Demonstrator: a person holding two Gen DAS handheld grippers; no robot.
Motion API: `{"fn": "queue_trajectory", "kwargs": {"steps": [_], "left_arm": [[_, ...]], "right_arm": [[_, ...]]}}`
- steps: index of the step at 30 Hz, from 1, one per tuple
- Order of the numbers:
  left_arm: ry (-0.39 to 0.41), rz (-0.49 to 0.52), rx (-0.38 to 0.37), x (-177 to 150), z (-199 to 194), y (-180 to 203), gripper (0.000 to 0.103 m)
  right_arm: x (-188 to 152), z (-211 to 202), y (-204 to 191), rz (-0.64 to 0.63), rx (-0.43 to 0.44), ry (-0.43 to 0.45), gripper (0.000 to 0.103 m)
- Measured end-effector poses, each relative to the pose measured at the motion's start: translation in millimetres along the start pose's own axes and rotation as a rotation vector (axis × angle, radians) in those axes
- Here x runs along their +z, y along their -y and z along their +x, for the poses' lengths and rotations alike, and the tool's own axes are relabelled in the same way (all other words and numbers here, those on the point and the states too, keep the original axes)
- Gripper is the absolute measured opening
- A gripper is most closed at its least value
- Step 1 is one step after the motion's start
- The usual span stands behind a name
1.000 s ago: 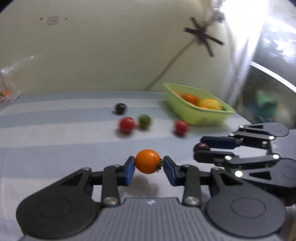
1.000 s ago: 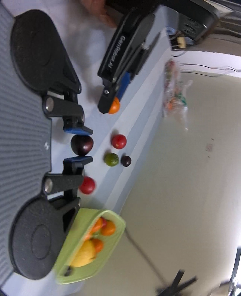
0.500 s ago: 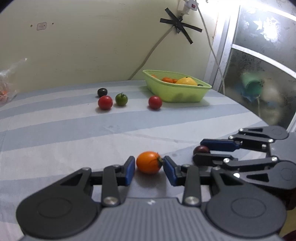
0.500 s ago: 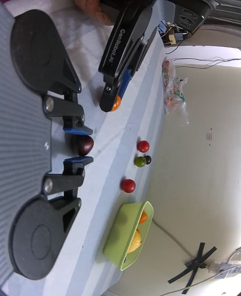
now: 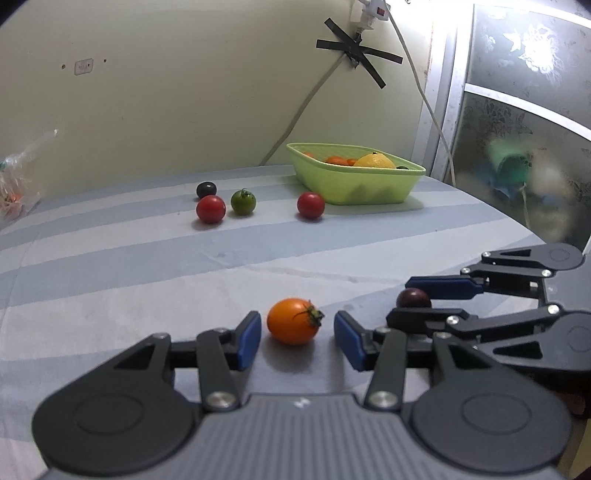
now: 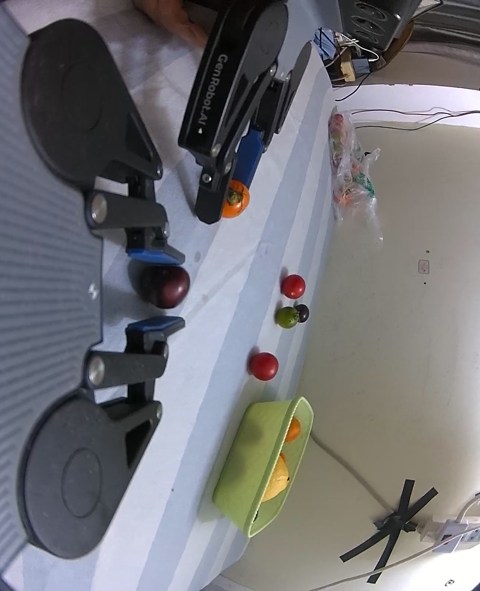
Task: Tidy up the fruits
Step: 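Carry both tomatoes over the basket and open both tools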
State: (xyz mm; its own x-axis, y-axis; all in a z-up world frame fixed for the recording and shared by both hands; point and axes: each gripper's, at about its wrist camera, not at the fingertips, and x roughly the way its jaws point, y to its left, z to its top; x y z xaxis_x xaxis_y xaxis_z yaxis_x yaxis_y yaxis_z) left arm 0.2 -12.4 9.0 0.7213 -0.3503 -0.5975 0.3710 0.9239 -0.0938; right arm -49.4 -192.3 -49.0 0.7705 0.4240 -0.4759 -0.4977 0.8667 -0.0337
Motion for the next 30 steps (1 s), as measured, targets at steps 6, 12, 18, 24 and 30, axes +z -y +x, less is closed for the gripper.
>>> {"fn": "queue_trajectory", "kwargs": {"steps": [6,12,18,24,30], "left_arm": [[0.000,-0.008,0.005,1.1,-0.1,1.4,0.032],[0.011,0.010,-0.066,22.7,3.5,8.2,0.031],[0.079,0.032,-0.129,90.9,31.0,22.6,0.032],[0.052,-0.037,-0.177,161.1,99.8,26.1,0.032],[-0.040,-0.171,-0.220,189.5,172.8,10.4,0.033]], "right_arm": [[-2.7,-4.2,0.1,0.005,0.014,0.001,0.027],[3.0,-6.0,19.0,0.052,-0.006,0.043,0.027],[35.7,-0.1,68.1,0.085,-0.125,0.151,0.027],[60.5,17.9,130.2,0.132,-0.273,0.230,0.027],[61.7,53.4,178.3,0.214,-0.285,0.178,0.028]]}}
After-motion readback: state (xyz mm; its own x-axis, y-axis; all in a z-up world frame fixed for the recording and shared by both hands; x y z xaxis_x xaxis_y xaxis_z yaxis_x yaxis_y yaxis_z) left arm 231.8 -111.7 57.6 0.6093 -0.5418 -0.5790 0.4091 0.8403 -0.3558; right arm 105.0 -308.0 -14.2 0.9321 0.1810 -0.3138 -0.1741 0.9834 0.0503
